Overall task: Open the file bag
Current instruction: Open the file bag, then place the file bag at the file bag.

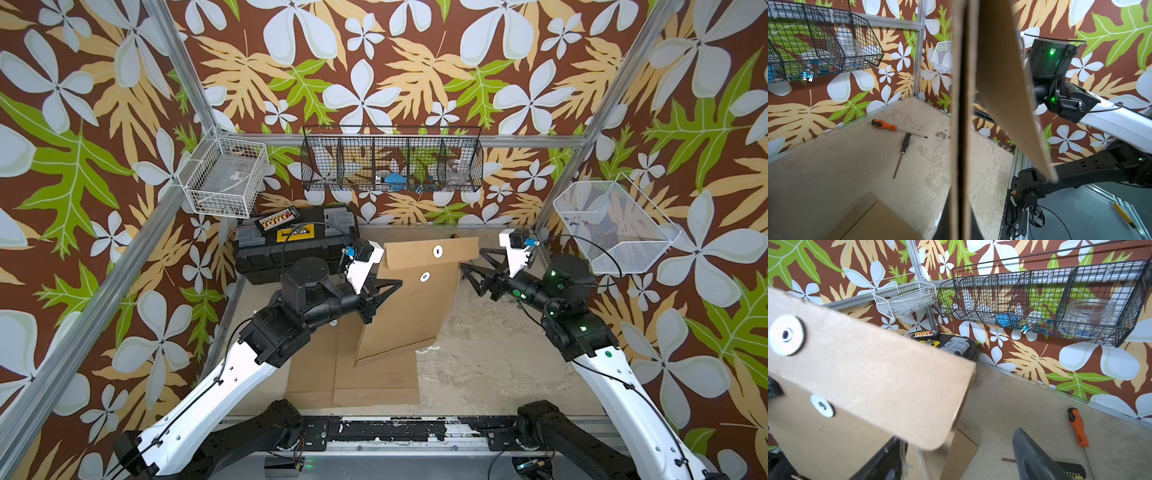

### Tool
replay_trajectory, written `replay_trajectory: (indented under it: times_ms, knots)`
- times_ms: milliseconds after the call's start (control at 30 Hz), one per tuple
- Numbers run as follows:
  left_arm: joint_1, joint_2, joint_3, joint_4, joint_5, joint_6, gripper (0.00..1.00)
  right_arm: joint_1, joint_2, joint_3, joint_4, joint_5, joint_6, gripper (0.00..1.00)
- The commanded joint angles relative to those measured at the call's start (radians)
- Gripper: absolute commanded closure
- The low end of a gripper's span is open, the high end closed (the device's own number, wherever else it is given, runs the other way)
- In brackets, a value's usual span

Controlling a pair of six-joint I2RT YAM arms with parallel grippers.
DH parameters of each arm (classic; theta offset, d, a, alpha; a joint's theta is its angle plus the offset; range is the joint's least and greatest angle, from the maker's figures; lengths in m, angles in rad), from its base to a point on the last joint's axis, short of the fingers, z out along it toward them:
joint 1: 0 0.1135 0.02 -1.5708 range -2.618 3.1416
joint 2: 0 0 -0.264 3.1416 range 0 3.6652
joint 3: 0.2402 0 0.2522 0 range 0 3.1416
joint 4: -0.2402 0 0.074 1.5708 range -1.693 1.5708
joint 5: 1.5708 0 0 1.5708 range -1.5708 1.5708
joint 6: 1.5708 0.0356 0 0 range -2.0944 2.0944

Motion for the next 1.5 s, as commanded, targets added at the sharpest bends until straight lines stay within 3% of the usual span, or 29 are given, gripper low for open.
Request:
replay_trajectory:
  times_ms: [0, 367, 600, 833, 1067, 1333, 1467]
  knots:
    - [0.002, -0.01, -0.001, 0.028, 0.03, 0.012, 1.0, -0.001, -0.013, 0.001, 0.085, 0.005, 0.029, 0.19]
    - [0.001, -0.009, -0.008, 0.027, 0.083, 0.016, 1.0, -0.001, -0.087, -0.039, 0.223, 0.042, 0.058, 0.2]
    - [0.001, -0.028, -0.018, 0.023, 0.128, 0.035, 1.0, -0.001, -0.06, 0.03, 0.181, 0.006, 0.029, 0.2]
    - [0.002, -0.063, -0.015, 0.021, 0.169, 0.06, 1.0, -0.007, 0.004, 0.109, 0.122, -0.267, -0.022, 0.31]
    - [0.001, -0.088, -0.013, 0.019, 0.176, 0.07, 1.0, -0.013, 0.048, 0.139, 0.175, -0.501, 0.023, 0.45]
    - [0.001, -0.104, -0.02, 0.012, 0.179, 0.075, 1.0, -0.013, 0.073, 0.156, 0.285, -0.629, 0.106, 0.57]
    - [0.002, -0.112, -0.023, 0.013, 0.172, 0.076, 1.0, -0.013, 0.073, 0.162, 0.293, -0.642, 0.116, 0.7]
